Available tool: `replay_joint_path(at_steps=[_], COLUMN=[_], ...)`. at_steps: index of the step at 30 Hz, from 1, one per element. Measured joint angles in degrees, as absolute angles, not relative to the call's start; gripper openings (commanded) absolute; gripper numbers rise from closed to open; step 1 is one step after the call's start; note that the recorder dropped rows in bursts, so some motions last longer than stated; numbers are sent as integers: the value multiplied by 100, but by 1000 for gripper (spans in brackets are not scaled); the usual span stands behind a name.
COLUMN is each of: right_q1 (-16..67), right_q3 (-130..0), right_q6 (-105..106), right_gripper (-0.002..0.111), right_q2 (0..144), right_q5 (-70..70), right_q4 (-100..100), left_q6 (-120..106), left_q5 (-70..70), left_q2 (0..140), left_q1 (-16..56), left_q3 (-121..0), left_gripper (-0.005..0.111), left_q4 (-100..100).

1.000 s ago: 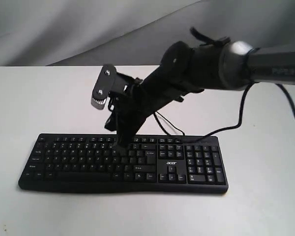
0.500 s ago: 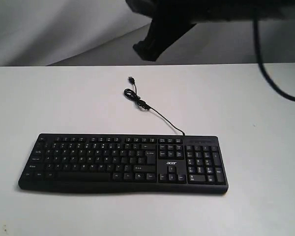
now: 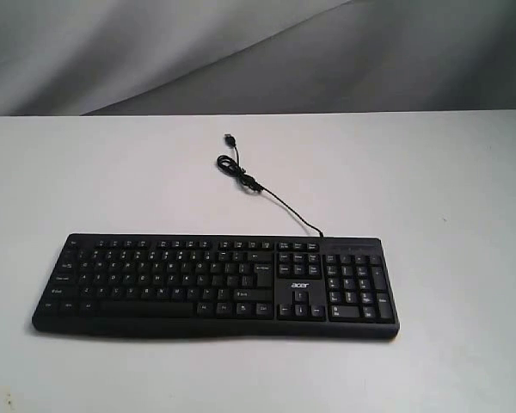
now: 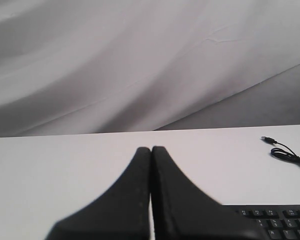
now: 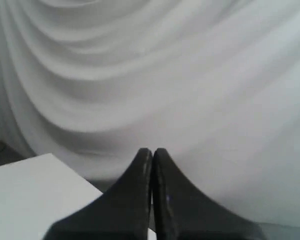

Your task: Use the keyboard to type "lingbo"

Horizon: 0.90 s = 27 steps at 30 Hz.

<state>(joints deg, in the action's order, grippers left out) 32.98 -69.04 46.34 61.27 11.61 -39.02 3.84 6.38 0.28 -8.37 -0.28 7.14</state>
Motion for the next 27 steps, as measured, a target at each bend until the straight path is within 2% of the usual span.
replay_joint_path(at_steps=[5, 11, 21, 27], right_q1=[2682, 1667, -87, -477], right_q3=[-6757, -5574, -2871, -1687], right_q6=[3031, 2071, 1867, 1298], right_gripper=[0, 0, 0, 0], right_q2=[5989, 5546, 2786, 1543], right_q5=[1599, 1765, 606, 597], right_q4=[-2758, -2398, -1834, -1788], left_q6=[384, 384, 384, 384], left_q5=[638, 638, 638, 638], left_q2=[28, 28, 28, 28], left_q1=[-837, -837, -837, -837], left_q3=[-28, -28, -28, -28], left_gripper=[1, 1, 1, 1], left_q4=[714, 714, 714, 714])
